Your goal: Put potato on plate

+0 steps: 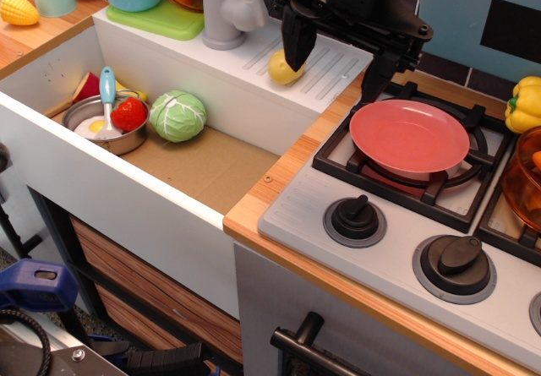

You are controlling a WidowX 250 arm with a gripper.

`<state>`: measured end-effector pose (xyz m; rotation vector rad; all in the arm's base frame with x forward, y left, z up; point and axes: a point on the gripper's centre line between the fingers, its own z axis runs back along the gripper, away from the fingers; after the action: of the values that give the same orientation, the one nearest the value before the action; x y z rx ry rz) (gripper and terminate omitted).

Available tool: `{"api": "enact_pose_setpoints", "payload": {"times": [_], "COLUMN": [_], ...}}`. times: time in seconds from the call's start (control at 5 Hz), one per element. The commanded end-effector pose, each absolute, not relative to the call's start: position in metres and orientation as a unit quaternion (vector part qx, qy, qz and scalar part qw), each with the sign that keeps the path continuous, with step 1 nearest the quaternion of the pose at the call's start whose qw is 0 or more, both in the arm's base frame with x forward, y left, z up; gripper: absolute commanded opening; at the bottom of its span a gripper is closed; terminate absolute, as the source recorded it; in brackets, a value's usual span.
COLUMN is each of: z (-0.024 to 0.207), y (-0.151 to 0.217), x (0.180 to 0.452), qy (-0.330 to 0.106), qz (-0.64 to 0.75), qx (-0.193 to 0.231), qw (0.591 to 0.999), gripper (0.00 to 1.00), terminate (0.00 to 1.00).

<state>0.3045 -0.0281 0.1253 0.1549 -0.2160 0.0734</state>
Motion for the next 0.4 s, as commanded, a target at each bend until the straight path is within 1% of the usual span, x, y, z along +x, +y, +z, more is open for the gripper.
{"api": "enact_pose_setpoints", "payload": {"times": [0.0,0.2], "z": [0.125,0.128], "y": [-0.028,-0.005], "x": [0.304,0.331], "qy": [-0.108,-0.108], "qz": [0.037,0.020], "qx": [0.077,0.066], "qw": [0.991,0.992], "gripper": [1.00,1.00], "terminate": [0.00,0.00]}}
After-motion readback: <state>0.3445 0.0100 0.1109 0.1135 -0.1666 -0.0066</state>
